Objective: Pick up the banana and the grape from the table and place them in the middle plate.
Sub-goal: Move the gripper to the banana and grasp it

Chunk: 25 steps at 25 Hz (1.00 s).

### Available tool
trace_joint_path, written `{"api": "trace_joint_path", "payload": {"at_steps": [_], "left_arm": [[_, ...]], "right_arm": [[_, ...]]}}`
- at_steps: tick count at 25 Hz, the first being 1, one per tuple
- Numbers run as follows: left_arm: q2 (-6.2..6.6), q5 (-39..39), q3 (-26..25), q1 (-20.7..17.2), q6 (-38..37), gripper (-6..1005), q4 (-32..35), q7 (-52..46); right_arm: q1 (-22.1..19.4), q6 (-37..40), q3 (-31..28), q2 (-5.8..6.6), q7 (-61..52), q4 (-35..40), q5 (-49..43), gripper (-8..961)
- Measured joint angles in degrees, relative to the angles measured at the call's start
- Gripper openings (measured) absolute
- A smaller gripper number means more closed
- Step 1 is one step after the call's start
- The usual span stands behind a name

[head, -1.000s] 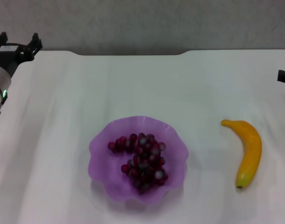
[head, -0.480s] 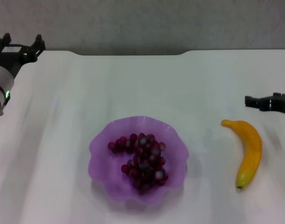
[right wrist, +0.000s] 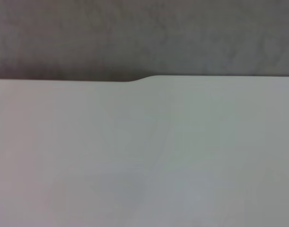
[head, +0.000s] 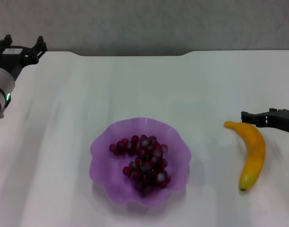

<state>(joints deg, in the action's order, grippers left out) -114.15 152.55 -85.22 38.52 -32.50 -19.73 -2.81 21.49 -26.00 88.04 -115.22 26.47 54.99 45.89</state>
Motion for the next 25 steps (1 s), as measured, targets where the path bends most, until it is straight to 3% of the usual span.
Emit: {"api": "trace_joint_path", "payload": {"at_steps": [25], "left_arm": [[-0.12, 0.1, 0.3, -0.3, 0.2, 889, 0.0, 0.1]], "right_arm": [[-0.9, 3.7, 6.7, -0.14, -0.3, -5.7, 3.0, 885]]}}
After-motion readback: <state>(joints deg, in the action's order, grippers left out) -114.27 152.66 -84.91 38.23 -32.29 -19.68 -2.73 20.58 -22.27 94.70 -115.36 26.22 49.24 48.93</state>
